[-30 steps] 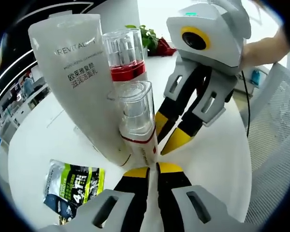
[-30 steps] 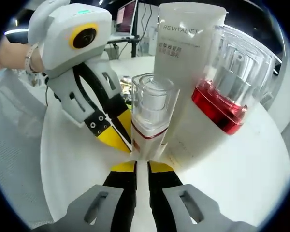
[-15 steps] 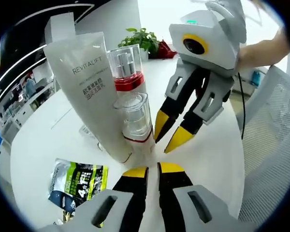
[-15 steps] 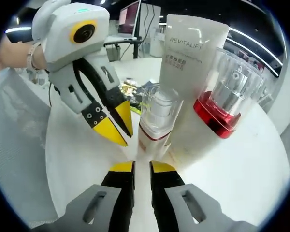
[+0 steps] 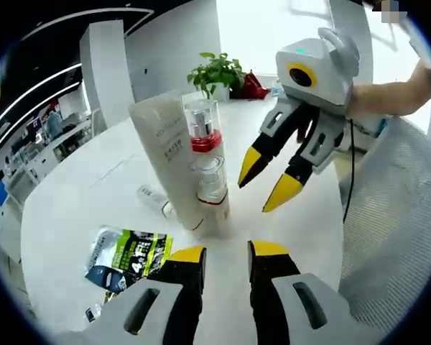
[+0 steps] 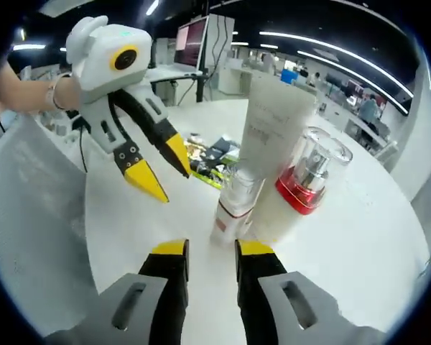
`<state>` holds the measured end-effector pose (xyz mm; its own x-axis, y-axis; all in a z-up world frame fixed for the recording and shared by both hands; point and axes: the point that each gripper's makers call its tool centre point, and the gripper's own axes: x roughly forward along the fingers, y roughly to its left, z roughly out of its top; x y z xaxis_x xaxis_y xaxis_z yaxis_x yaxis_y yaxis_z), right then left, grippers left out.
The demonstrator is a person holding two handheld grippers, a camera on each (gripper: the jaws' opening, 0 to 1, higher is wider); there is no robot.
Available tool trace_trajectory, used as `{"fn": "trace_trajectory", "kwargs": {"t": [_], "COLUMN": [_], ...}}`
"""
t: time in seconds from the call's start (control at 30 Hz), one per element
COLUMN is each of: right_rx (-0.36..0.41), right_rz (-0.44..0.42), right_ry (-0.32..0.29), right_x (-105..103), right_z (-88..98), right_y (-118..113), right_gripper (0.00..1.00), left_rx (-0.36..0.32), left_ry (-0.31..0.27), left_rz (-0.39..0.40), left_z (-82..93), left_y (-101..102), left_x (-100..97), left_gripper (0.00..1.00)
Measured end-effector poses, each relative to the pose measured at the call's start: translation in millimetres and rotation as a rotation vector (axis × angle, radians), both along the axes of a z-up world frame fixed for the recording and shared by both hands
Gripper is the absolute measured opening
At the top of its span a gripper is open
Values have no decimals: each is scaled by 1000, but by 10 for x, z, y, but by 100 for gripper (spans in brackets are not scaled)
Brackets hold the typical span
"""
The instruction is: Arrange the skincare products in the storage area until every visible bottle or jar stands upright without overlapping.
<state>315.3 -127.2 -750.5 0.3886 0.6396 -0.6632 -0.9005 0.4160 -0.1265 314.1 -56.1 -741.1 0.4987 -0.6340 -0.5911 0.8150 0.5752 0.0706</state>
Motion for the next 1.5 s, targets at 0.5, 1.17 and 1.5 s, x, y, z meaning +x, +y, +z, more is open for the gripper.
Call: {"fn": "trace_trajectory", "kwargs": {"t": [0.5, 1.17, 1.5], "right_rx": [58, 62, 63], "right_rz": [-60, -113, -117], "right_ry": [-48, -64, -111], "right_x": [-143, -287, -320], "right_z": [419, 602, 679], "right_y": [-42, -170, -184], "right_gripper": [58, 90, 99], "left_rx": [-47, -135, -165], "left_ry": [-10, -39, -34], "left_rz": [95, 185, 181], "left_z": [284, 508, 528], "left_y": [315, 646, 681], "left_x": [-268, -381, -516], "left_gripper": [49, 88, 99]}}
